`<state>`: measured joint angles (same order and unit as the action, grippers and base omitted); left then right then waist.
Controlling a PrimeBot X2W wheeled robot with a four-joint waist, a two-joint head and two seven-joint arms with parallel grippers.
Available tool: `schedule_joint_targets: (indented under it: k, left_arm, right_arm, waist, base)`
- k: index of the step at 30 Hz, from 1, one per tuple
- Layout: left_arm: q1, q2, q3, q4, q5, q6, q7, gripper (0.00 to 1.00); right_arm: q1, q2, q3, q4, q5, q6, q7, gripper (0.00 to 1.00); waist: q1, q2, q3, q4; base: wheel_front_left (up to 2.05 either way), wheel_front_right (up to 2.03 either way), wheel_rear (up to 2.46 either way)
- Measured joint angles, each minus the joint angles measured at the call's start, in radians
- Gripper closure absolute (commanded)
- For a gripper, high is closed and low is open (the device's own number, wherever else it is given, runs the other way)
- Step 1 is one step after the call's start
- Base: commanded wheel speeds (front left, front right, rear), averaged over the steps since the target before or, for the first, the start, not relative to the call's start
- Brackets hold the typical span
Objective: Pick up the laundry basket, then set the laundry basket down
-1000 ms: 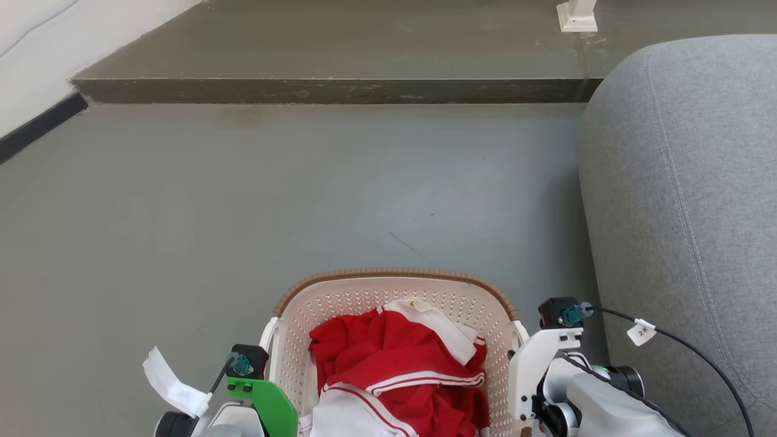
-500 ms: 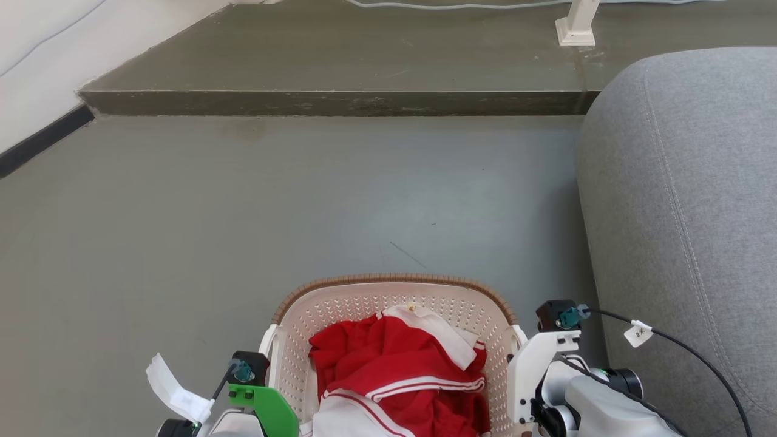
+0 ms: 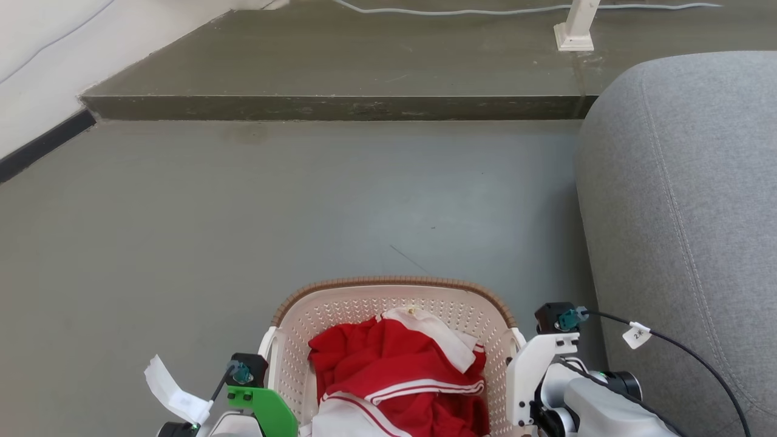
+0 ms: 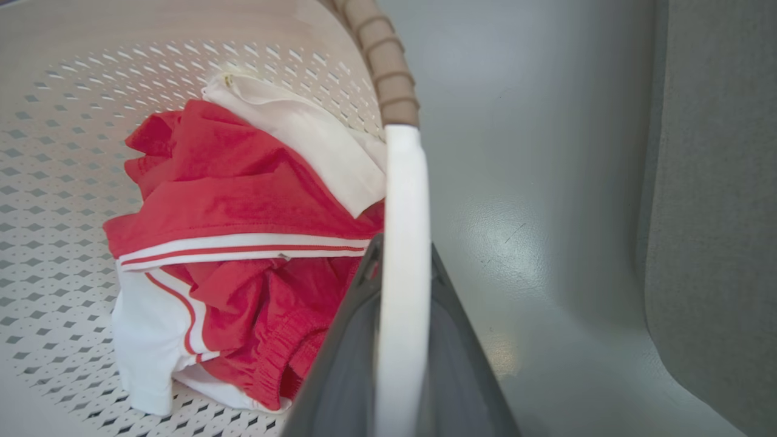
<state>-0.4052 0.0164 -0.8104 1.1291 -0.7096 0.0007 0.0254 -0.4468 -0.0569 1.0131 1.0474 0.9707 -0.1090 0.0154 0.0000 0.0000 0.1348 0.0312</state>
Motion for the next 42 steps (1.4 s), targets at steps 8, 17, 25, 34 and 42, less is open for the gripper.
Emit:
schedule_joint_targets:
  k: [8,17,25,34,42]
  left_arm:
    - [0.0,0.0,-0.007,0.007,-0.009,0.0,-0.001,1.0]
    - [0.0,0.0,-0.021,0.016,-0.018,0.0,-0.009,1.0]
    - [0.0,0.0,-0.028,0.019,-0.023,0.0,-0.009,1.0]
    - [-0.016,0.0,-0.027,0.016,-0.029,0.012,-0.018,1.0]
    - [-0.13,0.004,-0.024,-0.01,-0.03,0.036,-0.018,1.0]
  right_arm:
    - [0.0,0.0,0.014,0.0,0.012,-0.006,0.0,1.0]
    - [0.0,0.0,0.031,0.0,0.026,-0.007,0.0,1.0]
    - [0.0,0.0,0.046,-0.003,0.04,-0.015,-0.002,1.0]
    - [-0.028,-0.001,0.055,-0.007,0.051,-0.016,-0.007,1.0]
    - [-0.158,-0.008,0.062,0.0,0.038,-0.017,-0.021,1.0]
  waist:
    - [0.0,0.0,-0.002,0.0]
    - [0.0,0.0,-0.009,0.0]
    - [0.0,0.0,-0.007,-0.001]
    - [0.0,0.0,0.03,-0.007]
    - [0.0,0.0,0.091,-0.013]
  base:
    - [0.0,0.0,0.0]
    - [0.0,0.0,0.0]
    - [0.0,0.0,0.0]
    - [0.0,0.0,0.0]
    - [0.0,0.0,0.0]
